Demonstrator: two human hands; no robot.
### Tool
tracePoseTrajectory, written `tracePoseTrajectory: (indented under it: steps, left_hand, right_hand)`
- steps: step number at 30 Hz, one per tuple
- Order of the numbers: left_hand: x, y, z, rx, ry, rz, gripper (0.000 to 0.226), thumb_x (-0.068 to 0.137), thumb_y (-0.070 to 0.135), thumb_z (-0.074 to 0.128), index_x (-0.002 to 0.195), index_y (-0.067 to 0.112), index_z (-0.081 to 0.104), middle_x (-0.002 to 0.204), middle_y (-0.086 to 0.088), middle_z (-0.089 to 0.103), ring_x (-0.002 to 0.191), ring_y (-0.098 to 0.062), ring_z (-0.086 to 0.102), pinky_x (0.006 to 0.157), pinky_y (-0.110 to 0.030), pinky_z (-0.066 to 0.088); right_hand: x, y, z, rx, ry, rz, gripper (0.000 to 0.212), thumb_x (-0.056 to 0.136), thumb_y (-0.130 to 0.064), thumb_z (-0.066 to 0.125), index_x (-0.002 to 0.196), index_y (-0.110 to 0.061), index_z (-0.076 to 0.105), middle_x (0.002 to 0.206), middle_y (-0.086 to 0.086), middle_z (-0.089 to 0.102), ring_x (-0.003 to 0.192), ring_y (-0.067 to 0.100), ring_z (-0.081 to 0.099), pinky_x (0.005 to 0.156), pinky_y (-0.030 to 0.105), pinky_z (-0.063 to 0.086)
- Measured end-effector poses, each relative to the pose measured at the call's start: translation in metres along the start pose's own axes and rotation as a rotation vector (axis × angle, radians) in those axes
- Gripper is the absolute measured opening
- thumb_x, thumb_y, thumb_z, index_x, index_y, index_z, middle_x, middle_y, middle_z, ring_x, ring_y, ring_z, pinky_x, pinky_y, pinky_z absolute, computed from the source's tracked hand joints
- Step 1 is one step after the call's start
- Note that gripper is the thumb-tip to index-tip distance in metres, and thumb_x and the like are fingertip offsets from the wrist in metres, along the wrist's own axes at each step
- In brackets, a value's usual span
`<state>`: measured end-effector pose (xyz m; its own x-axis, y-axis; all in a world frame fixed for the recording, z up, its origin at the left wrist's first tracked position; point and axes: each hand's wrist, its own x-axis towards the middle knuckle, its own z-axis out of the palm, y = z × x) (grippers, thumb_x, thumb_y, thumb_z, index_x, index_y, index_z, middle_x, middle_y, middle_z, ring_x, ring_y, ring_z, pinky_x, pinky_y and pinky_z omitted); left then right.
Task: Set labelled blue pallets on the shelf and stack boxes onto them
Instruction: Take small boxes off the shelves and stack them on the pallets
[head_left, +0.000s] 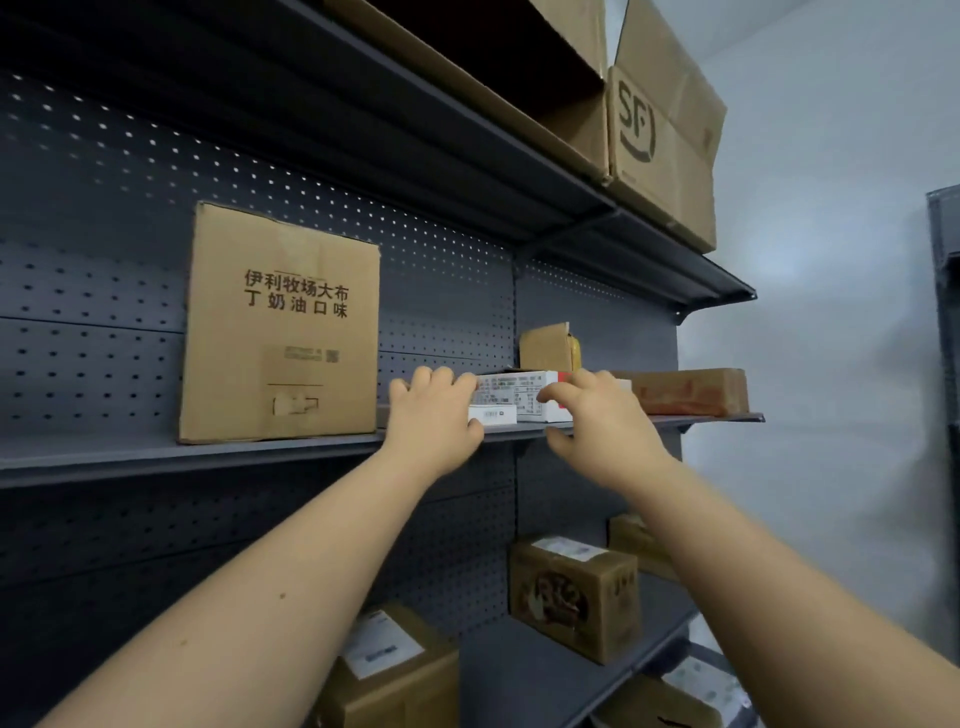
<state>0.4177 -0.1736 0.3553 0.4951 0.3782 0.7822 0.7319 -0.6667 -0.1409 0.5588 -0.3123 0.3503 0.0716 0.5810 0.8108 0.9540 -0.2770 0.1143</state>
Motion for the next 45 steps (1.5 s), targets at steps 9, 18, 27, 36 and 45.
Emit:
tracePoseTrajectory:
  steps: [9,18,27,36,45]
  left_hand:
    - [0.066,0.019,0.04,0.186,-0.092,-0.276,0.049,0.091,0.044,0.047,0.135,0.025,0.042,0.132,-0.005,0.049,0.123,-0.029,0.039,0.099,-0.05,0.033]
    - [0.072,0.022,0.061,0.261,-0.238,-0.36,0.056,0.095,0.05,0.034,0.146,0.027,0.034,0.147,-0.003,0.042,0.136,-0.028,0.028,0.105,-0.052,0.026]
    - [0.07,0.03,0.054,0.258,-0.336,-0.459,0.045,0.092,0.051,0.036,0.129,0.035,0.055,0.123,-0.001,0.062,0.113,-0.025,0.051,0.093,-0.044,0.032]
    - [0.035,0.041,0.022,0.257,-0.168,-0.242,0.04,0.086,0.06,0.058,0.118,0.037,0.05,0.123,0.006,0.055,0.116,-0.021,0.045,0.097,-0.044,0.032]
    - [0.029,0.059,0.012,0.577,-0.041,-0.101,0.044,0.094,0.024,0.056,0.135,0.023,0.041,0.128,-0.002,0.047,0.115,-0.027,0.043,0.097,-0.044,0.03]
  right_hand:
    - [0.073,0.065,0.081,0.237,-0.058,-0.172,0.038,0.09,-0.025,0.057,0.128,-0.025,0.054,0.129,0.0,0.052,0.12,0.024,0.042,0.097,0.041,0.04]
    - [0.118,0.062,0.147,0.449,-0.237,-0.248,0.059,0.091,-0.053,0.047,0.143,-0.025,0.041,0.145,0.002,0.042,0.133,0.024,0.034,0.107,0.043,0.033]
    - [0.114,0.057,0.168,0.508,-0.334,-0.259,0.058,0.096,-0.056,0.03,0.147,-0.028,0.031,0.154,0.0,0.032,0.142,0.022,0.023,0.116,0.049,0.015]
    - [0.083,0.081,0.134,0.459,-0.018,-0.406,0.04,0.088,-0.032,0.061,0.123,-0.026,0.043,0.121,-0.001,0.049,0.111,0.023,0.044,0.096,0.038,0.037]
    - [0.073,0.091,0.101,0.403,0.223,-0.352,0.039,0.084,-0.012,0.06,0.118,-0.027,0.05,0.114,-0.003,0.051,0.108,0.023,0.046,0.097,0.038,0.033]
